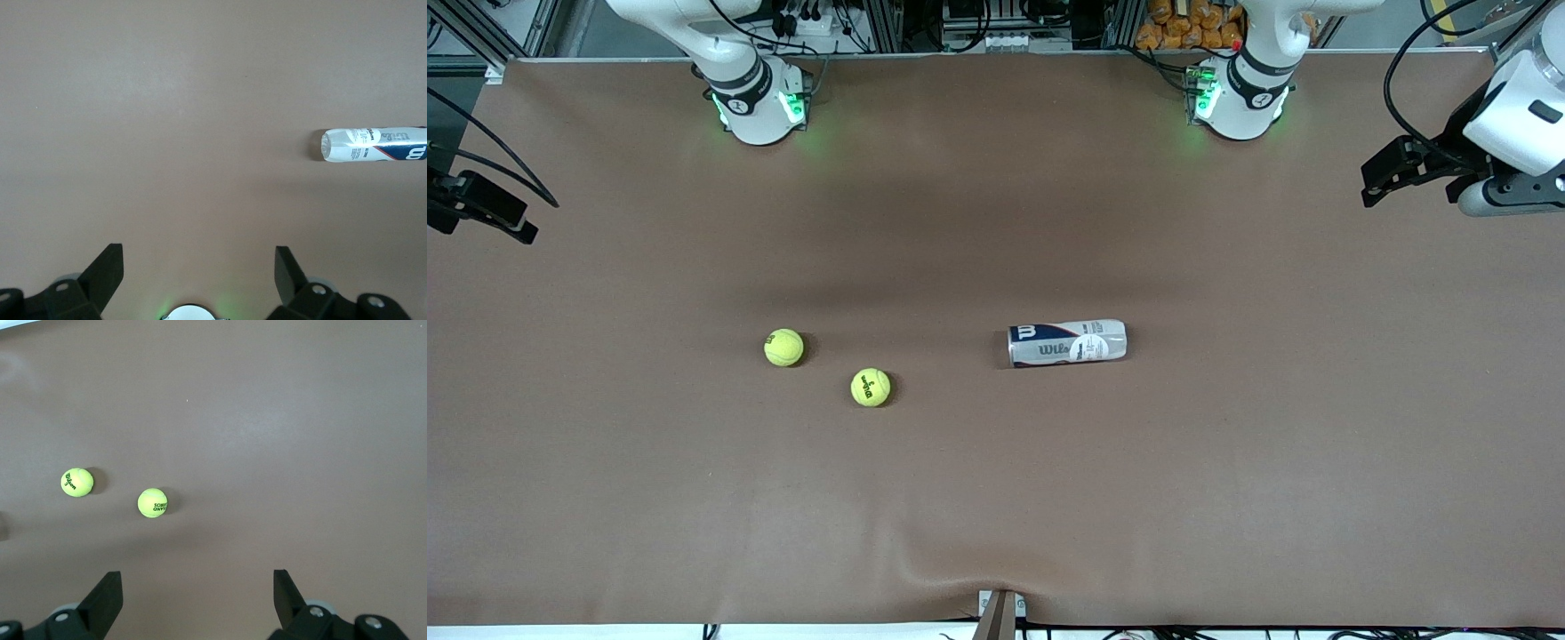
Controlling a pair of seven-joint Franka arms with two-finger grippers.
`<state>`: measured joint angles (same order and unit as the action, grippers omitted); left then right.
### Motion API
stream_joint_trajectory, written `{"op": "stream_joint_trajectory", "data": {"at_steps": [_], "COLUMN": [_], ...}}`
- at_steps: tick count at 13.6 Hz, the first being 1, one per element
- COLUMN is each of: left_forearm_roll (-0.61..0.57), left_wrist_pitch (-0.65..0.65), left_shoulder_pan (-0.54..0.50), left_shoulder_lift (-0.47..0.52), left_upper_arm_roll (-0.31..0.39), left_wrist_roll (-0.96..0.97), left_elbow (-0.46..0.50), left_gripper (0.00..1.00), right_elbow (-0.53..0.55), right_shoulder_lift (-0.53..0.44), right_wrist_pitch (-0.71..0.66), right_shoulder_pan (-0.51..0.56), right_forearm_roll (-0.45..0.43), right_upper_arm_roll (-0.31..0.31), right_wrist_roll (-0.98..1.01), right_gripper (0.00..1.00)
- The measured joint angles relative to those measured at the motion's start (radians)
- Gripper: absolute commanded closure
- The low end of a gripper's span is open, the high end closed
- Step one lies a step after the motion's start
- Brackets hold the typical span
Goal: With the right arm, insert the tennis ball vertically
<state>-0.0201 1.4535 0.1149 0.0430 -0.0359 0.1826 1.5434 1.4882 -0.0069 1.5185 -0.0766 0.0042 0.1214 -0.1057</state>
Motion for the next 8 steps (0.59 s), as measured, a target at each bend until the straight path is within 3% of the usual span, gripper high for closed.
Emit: {"op": "stream_joint_trajectory", "data": {"at_steps": [8], "left_forearm_roll": [0.0], "left_wrist_pitch": [0.0], "left_shoulder_pan": [0.0], "left_shoulder_lift": [-0.018], "left_upper_arm_roll": [0.0], "left_wrist_roll": [-0.006], "left_elbow": [0.0], "left_gripper": [0.0], "right_elbow": [0.0], "right_shoulder_lift": [0.0], "right_wrist_pitch": [0.001], "right_shoulder_pan": [0.0], "right_forearm_roll": [0.0], "right_upper_arm_roll": [0.0], "right_wrist_roll": [0.0], "right_gripper": [0.0]}}
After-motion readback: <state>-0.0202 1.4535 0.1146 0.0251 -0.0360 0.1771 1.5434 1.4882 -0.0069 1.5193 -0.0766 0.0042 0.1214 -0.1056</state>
